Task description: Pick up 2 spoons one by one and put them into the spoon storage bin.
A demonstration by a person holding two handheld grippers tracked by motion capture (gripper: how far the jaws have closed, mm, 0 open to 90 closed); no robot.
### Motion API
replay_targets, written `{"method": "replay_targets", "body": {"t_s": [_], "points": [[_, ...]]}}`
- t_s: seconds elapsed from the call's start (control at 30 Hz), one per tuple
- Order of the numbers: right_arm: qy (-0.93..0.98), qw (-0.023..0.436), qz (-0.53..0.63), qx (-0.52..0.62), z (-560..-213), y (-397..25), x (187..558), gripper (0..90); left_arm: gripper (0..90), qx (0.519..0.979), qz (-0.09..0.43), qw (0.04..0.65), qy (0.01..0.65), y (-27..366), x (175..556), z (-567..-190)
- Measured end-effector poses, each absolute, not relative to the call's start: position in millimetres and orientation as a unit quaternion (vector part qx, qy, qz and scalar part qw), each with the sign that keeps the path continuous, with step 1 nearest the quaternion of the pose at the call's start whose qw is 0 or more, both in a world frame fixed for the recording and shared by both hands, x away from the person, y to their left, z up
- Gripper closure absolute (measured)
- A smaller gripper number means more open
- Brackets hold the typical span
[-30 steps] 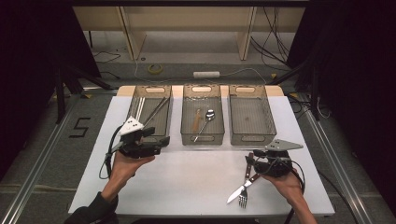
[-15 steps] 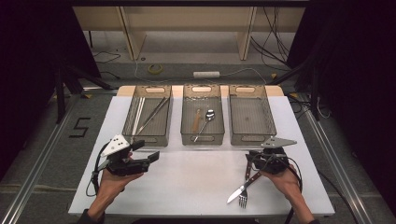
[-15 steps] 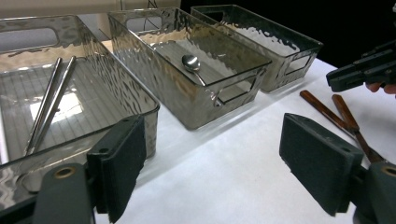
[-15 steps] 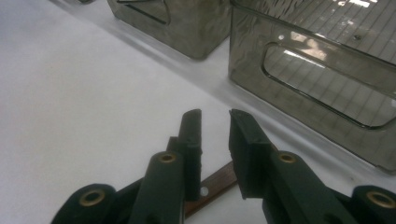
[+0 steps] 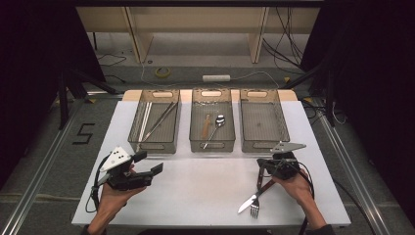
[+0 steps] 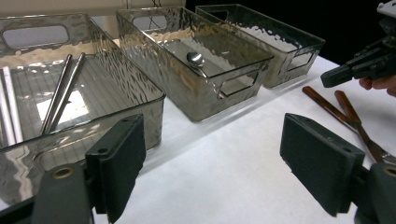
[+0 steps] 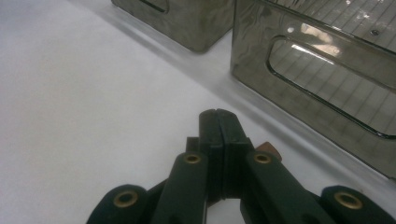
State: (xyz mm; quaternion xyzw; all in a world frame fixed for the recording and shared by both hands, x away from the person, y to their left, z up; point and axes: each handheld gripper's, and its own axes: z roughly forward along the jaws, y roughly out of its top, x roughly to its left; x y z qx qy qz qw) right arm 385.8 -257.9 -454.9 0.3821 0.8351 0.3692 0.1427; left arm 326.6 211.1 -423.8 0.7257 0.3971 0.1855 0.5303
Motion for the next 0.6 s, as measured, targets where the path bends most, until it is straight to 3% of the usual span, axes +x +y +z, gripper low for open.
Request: {"method": "replay_targets", "body": {"t_s": [0.6], "points": [[0.846, 0.13, 0.353, 0.377, -460.3, -255.1, 393.8, 90.0, 21.6, 0.723, 0.187, 0.531, 0.399, 214.2, 319.2, -424.5]]}}
